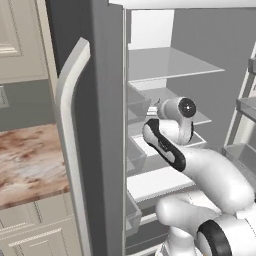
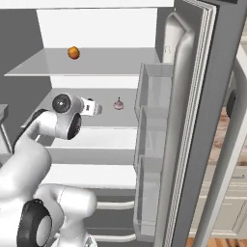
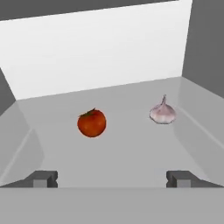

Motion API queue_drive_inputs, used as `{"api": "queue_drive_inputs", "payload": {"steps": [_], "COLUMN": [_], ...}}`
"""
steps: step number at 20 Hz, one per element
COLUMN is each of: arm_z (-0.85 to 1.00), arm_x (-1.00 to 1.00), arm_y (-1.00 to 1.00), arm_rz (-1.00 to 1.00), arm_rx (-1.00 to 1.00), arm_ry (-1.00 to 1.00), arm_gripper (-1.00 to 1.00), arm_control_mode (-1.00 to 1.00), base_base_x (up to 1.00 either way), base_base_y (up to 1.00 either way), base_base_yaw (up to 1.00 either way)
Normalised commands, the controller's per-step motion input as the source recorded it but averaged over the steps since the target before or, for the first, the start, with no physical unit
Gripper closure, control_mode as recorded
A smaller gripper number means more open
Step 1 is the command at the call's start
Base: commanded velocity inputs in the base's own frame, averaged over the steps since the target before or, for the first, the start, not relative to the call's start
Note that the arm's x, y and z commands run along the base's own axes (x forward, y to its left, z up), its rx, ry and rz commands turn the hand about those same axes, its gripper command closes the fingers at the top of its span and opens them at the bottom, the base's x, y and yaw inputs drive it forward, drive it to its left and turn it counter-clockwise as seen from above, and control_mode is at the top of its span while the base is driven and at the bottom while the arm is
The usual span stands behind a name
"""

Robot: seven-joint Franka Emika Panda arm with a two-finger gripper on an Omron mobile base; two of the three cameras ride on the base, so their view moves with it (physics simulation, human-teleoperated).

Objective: Place the tomato in the correct fridge rack based on whether it is a fruit or vegetable. Finally, close the fridge door.

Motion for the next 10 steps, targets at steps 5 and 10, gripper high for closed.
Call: {"api": "queue_drive_inputs", "payload": {"steps": [5,10], "arm_z": [0.75,0.37], "arm_x": [-1.0,-0.78], "arm_y": [-0.15,-0.16], "arm_rz": [-0.11,0.06], "arm_rx": [0.02,0.0], "arm_ry": [0.26,0.16], "arm_gripper": [-1.0,-1.0], "arm_control_mode": [-1.0,-1.0], "base_base_x": [0.0,0.0], "base_base_y": [0.0,0.0], "base_base_yaw": [0.0,0.0]}}
